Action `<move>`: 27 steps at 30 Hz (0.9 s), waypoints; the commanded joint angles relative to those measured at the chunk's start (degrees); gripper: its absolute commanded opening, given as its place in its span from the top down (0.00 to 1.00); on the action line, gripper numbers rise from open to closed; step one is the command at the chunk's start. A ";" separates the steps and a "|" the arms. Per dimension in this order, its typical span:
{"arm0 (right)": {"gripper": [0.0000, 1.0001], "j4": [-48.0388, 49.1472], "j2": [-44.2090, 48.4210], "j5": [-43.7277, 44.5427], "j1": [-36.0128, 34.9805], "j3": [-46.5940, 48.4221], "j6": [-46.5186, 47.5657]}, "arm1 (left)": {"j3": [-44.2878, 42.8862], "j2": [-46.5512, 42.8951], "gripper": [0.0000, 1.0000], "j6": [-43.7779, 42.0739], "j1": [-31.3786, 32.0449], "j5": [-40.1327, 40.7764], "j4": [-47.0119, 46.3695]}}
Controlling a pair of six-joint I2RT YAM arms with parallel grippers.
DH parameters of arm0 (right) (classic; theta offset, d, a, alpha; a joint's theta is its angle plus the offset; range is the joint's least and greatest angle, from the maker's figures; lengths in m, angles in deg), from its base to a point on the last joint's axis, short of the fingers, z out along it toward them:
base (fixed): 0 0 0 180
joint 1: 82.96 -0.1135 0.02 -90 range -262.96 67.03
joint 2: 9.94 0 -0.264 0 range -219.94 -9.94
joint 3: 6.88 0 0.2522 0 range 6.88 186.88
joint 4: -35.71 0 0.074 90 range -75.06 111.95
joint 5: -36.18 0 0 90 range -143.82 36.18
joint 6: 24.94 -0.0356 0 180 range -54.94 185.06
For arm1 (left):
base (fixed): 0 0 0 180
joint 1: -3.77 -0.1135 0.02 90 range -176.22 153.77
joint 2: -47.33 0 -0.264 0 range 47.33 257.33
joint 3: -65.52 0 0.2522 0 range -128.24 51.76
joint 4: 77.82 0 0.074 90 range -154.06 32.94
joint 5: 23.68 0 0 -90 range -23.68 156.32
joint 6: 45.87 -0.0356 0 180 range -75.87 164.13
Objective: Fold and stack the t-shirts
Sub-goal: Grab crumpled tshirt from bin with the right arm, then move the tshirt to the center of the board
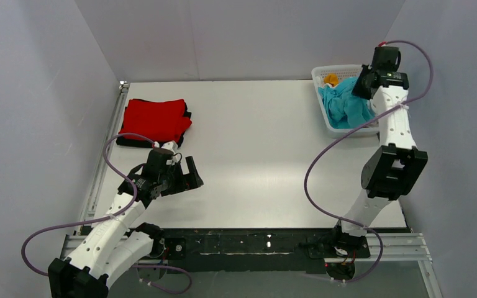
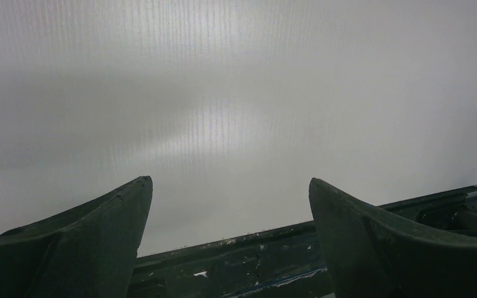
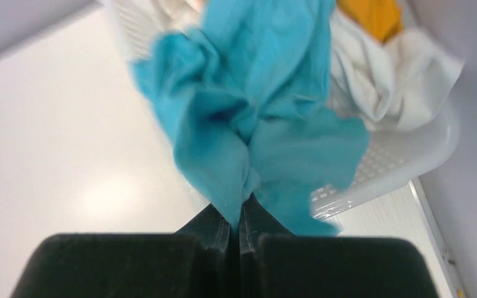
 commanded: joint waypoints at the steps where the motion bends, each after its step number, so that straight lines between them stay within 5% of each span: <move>1: 0.99 0.75 12.74 -9.34 -1.59 12.46 0.28 | -1.53 -0.67 0.02 1.53 0.07 0.82 3.56; 6: 0.99 -1.80 19.37 -23.96 -9.32 19.71 2.42 | -1.67 -1.84 0.02 2.76 0.03 2.67 4.89; 11: 0.99 7.53 29.31 -34.37 -22.44 13.13 1.79 | -1.85 -3.93 0.02 3.76 0.05 3.57 5.98; 17: 0.99 12.73 30.57 -44.80 -33.62 11.75 -2.39 | -3.97 -6.57 0.02 5.32 0.02 7.36 12.21; 21: 0.99 14.82 32.83 -33.62 -35.67 4.36 -6.91 | -6.86 -8.25 0.02 7.45 0.08 14.08 21.50; 27: 0.99 5.60 38.14 3.87 -34.17 -16.09 -20.02 | -8.49 -11.61 0.02 9.26 0.02 17.16 30.39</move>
